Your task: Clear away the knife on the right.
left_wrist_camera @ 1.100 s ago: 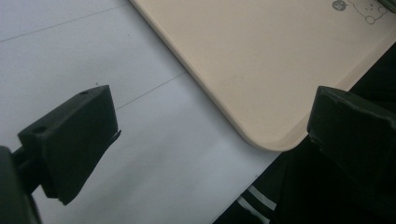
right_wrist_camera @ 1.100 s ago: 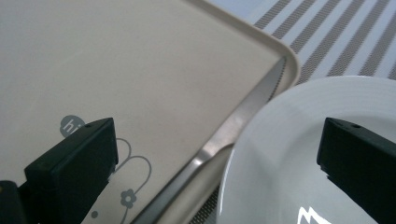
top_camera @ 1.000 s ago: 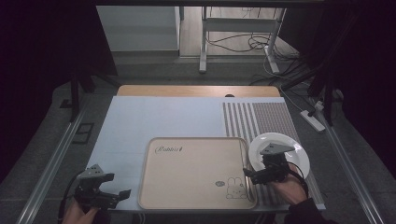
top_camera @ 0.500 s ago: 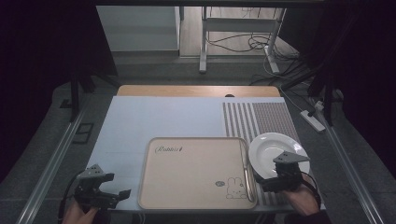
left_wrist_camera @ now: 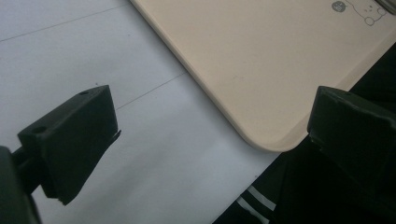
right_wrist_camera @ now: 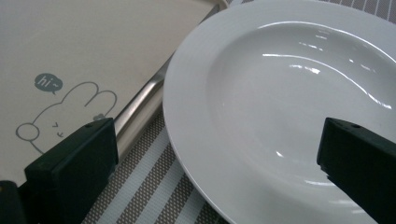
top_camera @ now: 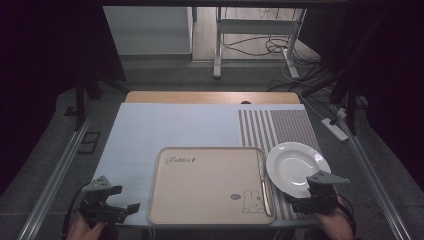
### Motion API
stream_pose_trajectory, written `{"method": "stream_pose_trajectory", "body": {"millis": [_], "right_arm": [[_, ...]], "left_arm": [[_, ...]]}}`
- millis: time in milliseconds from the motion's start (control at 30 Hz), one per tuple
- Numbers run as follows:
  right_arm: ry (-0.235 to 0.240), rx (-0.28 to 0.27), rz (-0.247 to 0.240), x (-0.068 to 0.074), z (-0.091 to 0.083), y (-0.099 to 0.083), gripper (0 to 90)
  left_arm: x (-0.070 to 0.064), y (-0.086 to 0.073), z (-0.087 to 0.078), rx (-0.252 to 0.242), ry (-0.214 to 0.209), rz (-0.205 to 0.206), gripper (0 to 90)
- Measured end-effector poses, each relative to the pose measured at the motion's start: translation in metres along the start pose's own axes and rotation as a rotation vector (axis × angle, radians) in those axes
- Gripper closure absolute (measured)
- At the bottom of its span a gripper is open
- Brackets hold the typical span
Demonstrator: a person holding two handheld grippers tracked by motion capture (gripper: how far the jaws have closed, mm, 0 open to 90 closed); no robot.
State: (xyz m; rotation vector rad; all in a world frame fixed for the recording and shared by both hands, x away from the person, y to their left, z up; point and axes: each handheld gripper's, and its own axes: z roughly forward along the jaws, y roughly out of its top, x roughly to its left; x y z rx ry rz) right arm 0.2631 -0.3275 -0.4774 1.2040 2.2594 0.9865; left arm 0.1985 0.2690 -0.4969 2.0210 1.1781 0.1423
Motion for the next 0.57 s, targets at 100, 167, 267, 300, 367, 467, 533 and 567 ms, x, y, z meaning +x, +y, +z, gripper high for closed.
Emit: {"method": "stream_pose_trajectory", "body": {"millis": [100, 167, 267, 300, 367, 467, 533, 567], "right_arm": [[-0.002, 0.004, 0.009, -0.001, -0.002, -0.005, 0.0], [-0.006, -0.002, 0.018, -0.002, -0.005, -0.006, 0.0], [-0.013, -0.010, 0.026, -0.004, -0.009, -0.009, 0.0], [-0.017, -0.014, 0.030, -0.005, -0.011, -0.010, 0.0], [-0.022, -0.018, 0.036, -0.006, -0.014, -0.011, 0.0], [-0.031, -0.020, 0.050, -0.008, -0.017, -0.014, 0.0], [-0.033, -0.018, 0.056, -0.009, -0.018, -0.015, 0.0], [-0.033, -0.015, 0.058, -0.009, -0.018, -0.015, 0.0]], "left_arm": [[0.000, 0.000, 0.000, -0.001, -0.001, -0.001, 1.8], [0.000, 0.000, 0.000, 0.000, 0.000, -0.001, 1.8], [0.000, 0.000, 0.000, -0.002, -0.001, -0.002, 1.8], [0.000, -0.001, 0.000, -0.001, -0.001, -0.001, 1.8], [0.000, -0.001, 0.000, -0.002, -0.001, -0.001, 1.8], [0.000, 0.000, 0.000, -0.001, 0.000, -0.001, 1.8], [0.000, 0.000, 0.000, -0.001, 0.000, 0.000, 1.8], [0.000, 0.000, 0.000, 0.000, -0.001, 0.001, 1.8]]}}
